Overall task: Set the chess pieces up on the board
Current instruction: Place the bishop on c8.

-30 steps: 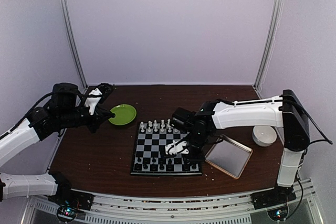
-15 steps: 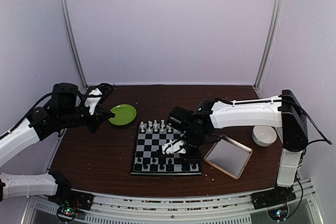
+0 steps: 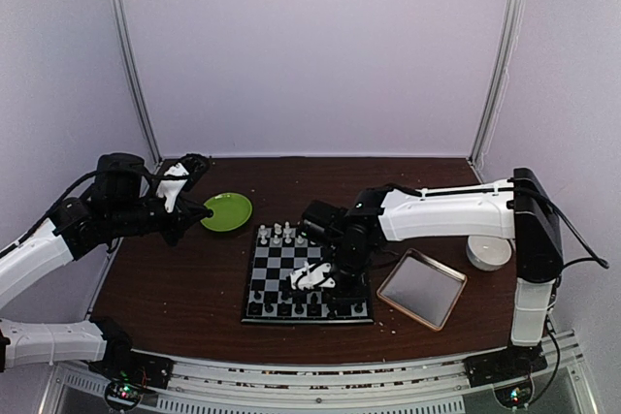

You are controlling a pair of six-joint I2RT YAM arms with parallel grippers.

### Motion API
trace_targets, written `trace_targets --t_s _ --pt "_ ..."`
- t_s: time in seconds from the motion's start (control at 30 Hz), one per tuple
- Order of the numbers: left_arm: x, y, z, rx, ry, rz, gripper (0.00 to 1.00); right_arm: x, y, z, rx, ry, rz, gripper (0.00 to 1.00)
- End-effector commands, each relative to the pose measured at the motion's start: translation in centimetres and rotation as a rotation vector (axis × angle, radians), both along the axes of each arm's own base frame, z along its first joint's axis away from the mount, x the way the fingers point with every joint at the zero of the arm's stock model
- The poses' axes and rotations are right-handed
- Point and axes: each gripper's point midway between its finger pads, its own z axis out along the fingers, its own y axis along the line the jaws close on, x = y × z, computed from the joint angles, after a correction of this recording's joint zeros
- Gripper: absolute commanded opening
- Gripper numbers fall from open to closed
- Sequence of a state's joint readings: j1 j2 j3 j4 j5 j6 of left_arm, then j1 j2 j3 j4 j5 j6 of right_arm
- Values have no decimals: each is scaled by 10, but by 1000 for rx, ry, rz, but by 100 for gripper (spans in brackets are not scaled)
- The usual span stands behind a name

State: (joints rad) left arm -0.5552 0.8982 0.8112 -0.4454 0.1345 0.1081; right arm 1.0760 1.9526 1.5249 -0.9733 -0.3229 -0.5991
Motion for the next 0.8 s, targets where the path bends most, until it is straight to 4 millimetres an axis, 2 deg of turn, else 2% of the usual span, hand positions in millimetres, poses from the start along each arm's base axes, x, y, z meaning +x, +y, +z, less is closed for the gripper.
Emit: trace_targets --t_s 0.0,0.27,0.5,0.77 --pt "2 -1 2 -8 -23 -11 0 3 -5 -2 -21 -28 -4 13" --pt "2 -1 2 -7 -23 -11 0 -1 -3 -8 -29 -6 -1 17" --pt "2 -1 1 -6 -20 -13 0 7 1 -9 -25 -35 -14 9" --pt "2 -2 2 -7 -22 -13 0 10 5 -8 -18 -49 -23 8"
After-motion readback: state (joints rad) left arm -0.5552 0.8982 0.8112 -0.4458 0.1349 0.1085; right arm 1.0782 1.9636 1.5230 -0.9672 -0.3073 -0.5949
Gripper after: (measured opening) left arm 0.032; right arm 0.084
